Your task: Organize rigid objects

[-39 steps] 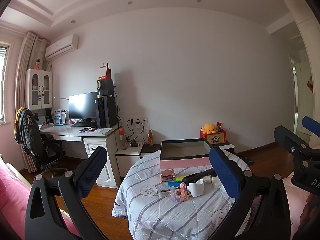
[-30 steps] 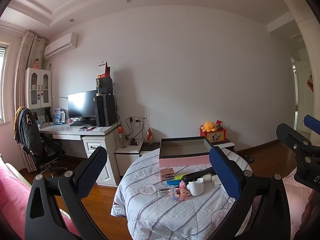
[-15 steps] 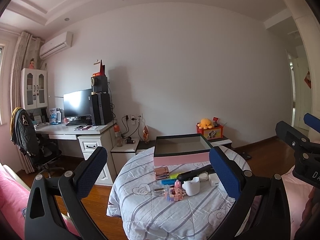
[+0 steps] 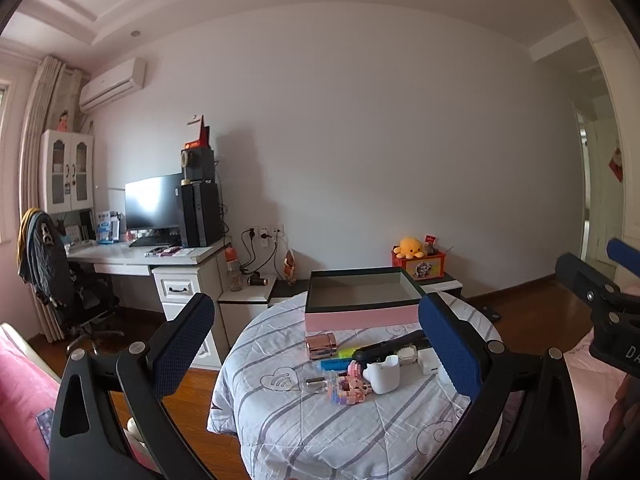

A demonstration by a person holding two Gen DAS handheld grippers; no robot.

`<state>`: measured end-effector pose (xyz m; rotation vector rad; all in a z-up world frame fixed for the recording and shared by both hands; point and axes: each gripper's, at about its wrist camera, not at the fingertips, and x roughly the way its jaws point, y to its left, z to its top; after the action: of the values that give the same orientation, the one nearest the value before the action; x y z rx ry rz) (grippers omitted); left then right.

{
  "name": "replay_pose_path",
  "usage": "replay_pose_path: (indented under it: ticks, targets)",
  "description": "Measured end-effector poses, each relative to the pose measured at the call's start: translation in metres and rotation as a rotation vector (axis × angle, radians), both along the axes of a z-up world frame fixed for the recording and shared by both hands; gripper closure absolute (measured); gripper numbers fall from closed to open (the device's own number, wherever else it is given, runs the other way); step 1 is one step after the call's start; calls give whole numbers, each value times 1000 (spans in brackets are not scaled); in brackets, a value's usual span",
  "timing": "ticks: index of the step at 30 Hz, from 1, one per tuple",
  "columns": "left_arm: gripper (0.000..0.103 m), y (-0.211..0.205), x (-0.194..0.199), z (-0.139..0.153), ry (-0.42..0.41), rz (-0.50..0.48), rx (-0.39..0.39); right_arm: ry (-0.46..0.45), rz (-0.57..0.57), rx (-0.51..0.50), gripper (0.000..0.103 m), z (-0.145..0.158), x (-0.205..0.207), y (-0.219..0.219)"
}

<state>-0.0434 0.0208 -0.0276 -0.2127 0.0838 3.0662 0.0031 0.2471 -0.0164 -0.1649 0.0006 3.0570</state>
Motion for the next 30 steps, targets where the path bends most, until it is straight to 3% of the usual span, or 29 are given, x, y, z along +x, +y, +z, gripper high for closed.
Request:
replay_pose_path:
  ticks: [4, 18, 30]
  targets:
    - [0, -8, -11, -3, -4, 15, 31, -19, 15, -10, 0, -7, -13, 2]
    - [0, -6, -81, -24, -120, 44, 1, -131, 57, -37, 0, -29, -83, 8]
    - [0, 4, -148, -70, -263, 40, -26, -280, 58, -42, 0, -76, -147, 20]
